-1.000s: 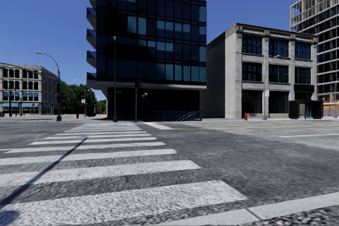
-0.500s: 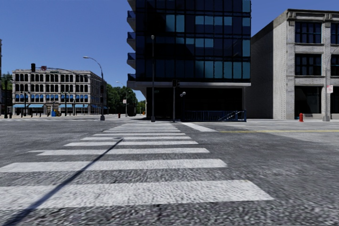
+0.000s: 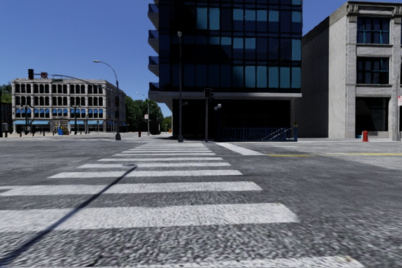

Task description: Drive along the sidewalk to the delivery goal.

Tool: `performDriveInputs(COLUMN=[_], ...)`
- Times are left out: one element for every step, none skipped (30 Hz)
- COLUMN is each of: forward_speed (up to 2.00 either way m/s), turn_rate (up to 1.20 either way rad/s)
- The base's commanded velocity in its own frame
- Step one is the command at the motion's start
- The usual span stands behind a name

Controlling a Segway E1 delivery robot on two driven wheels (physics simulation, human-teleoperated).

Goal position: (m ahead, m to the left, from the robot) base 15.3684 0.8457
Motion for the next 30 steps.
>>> performDriveInputs(forward_speed=[1.62,1.62,1.62,1.62,1.62,1.62,1.62,1.62,1.62,1.62,1.62,1.62,1.62,1.62,1.62,1.62,1.62,1.62,1.62,1.62,1.62,1.62,1.62,1.62,1.62,1.62,1.62,1.62,1.62,1.62], turn_rate=[0.0,0.0,0.0,0.0,0.0,0.0,0.0,0.0,0.0,0.0,0.0,0.0,0.0,0.0,0.0,0.0,0.0,0.0,0.0,0.0,0.0,0.0,0.0,0.0,0.0,0.0,0.0,0.0,0.0,0.0])
